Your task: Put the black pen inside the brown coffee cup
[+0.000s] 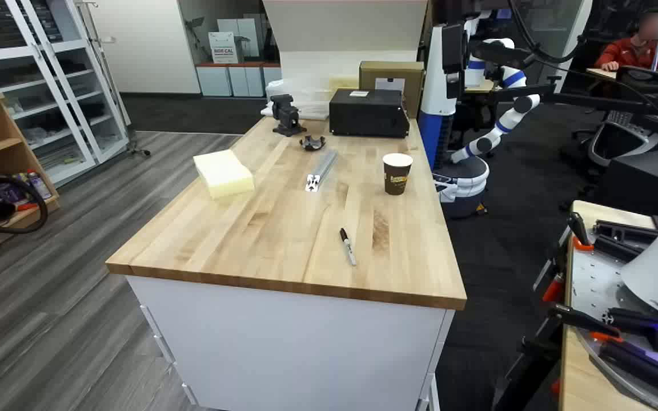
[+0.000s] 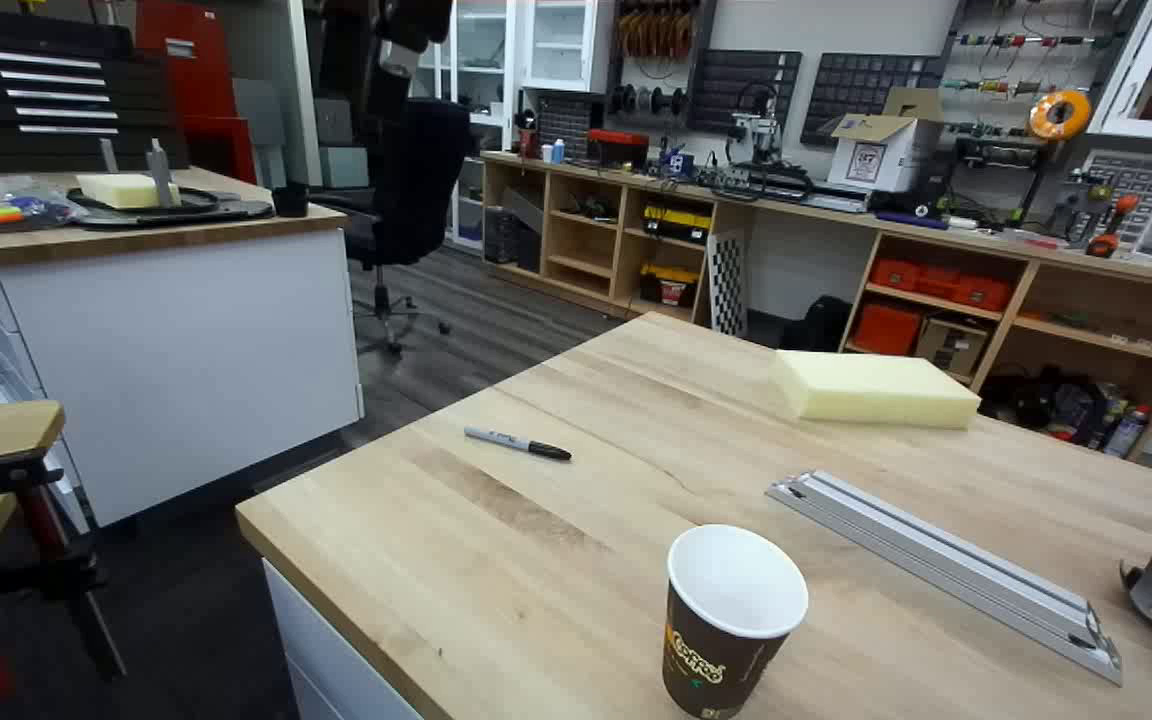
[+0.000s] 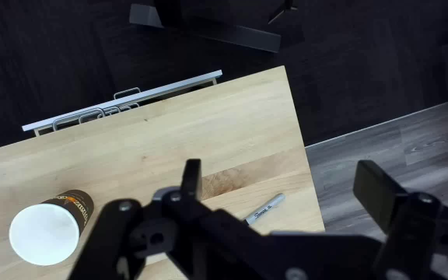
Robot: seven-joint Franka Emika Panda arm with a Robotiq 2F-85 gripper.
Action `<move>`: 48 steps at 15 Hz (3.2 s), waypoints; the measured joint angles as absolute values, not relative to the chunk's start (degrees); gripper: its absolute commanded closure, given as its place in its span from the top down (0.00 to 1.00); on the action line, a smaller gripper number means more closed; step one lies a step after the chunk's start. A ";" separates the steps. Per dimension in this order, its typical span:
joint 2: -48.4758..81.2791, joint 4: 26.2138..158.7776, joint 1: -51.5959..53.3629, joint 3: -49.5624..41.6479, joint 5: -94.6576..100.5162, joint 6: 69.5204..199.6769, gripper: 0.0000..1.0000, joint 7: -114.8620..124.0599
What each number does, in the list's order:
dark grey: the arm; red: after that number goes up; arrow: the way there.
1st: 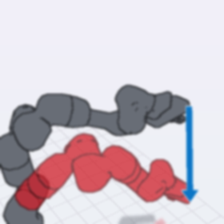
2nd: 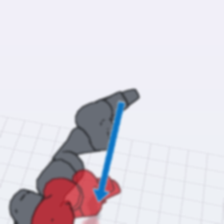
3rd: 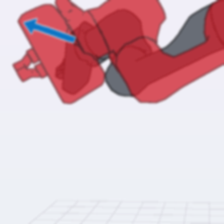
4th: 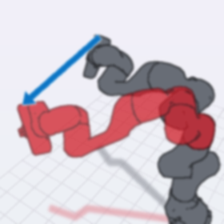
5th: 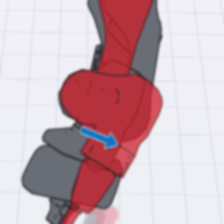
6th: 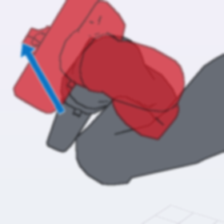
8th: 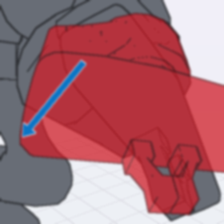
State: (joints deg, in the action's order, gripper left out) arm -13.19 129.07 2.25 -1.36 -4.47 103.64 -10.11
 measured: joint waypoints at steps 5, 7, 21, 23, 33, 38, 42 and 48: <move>-13.08 129.07 2.24 -1.31 -4.47 103.66 1.00 -10.11; -12.53 129.09 2.25 -1.06 -4.59 104.00 1.00 -10.11; 6.63 130.19 7.61 7.37 -6.60 129.91 1.00 10.64; 10.72 129.78 9.34 7.45 -2.96 134.98 1.00 18.30; 30.53 116.18 13.68 -2.22 10.62 142.28 1.00 33.84; 37.69 107.62 11.95 -3.35 4.87 142.19 1.00 33.83; 39.31 104.87 11.89 -4.39 1.35 142.18 1.00 36.27; 39.29 106.19 12.64 -5.74 0.04 142.24 1.00 43.25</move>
